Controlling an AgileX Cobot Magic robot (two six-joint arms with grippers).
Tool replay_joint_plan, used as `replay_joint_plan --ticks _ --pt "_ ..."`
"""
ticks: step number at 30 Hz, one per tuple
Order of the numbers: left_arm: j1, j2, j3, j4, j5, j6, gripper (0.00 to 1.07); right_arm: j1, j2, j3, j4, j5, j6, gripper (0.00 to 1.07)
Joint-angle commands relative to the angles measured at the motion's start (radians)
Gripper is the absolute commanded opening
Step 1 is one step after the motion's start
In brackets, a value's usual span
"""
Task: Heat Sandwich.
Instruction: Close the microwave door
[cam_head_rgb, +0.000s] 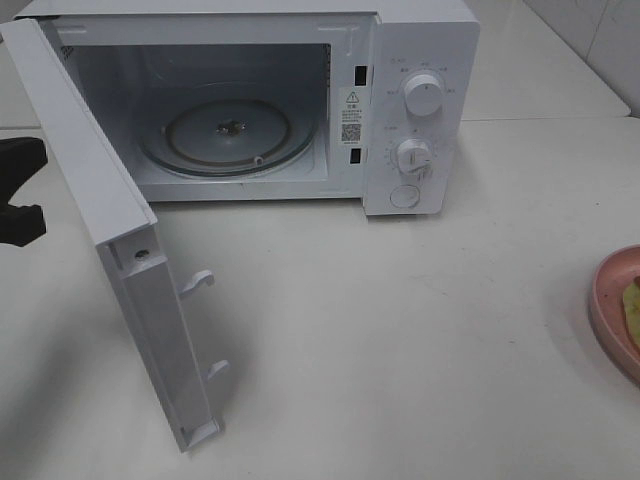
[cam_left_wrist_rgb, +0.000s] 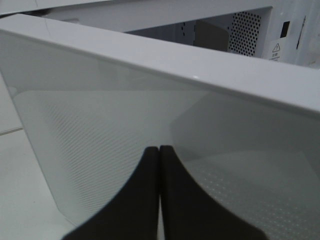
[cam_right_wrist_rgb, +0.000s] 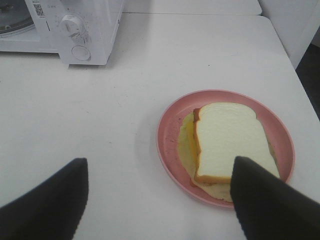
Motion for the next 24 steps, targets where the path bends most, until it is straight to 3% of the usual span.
replay_joint_plan --ticks 1,5,8,17,24 --pt "-0.027 0.014 -0.008 -0.042 -0.02 0.009 0.0 -0.004 -0.027 0.001 0.002 -0.013 -0.004 0.75" --pt "-0.084 0.037 -0.008 -0.112 -0.02 0.056 0.0 -0.004 -0.027 0.001 0.002 -0.013 -0.004 0.75" --pt "-0.144 0.058 -0.008 -0.206 -0.021 0.123 0.0 -0.004 -0.027 0.001 0.002 -0.013 -0.004 0.75" --pt "-0.263 0.072 -0.055 -0.403 -0.015 0.228 0.0 -0.004 -0.027 0.001 0.002 -0.013 -0.004 0.75" --pt "-0.327 0.135 -0.126 -0.465 -0.006 0.253 0.0 -0.004 -0.027 0.001 0.002 -0.013 -0.004 0.75"
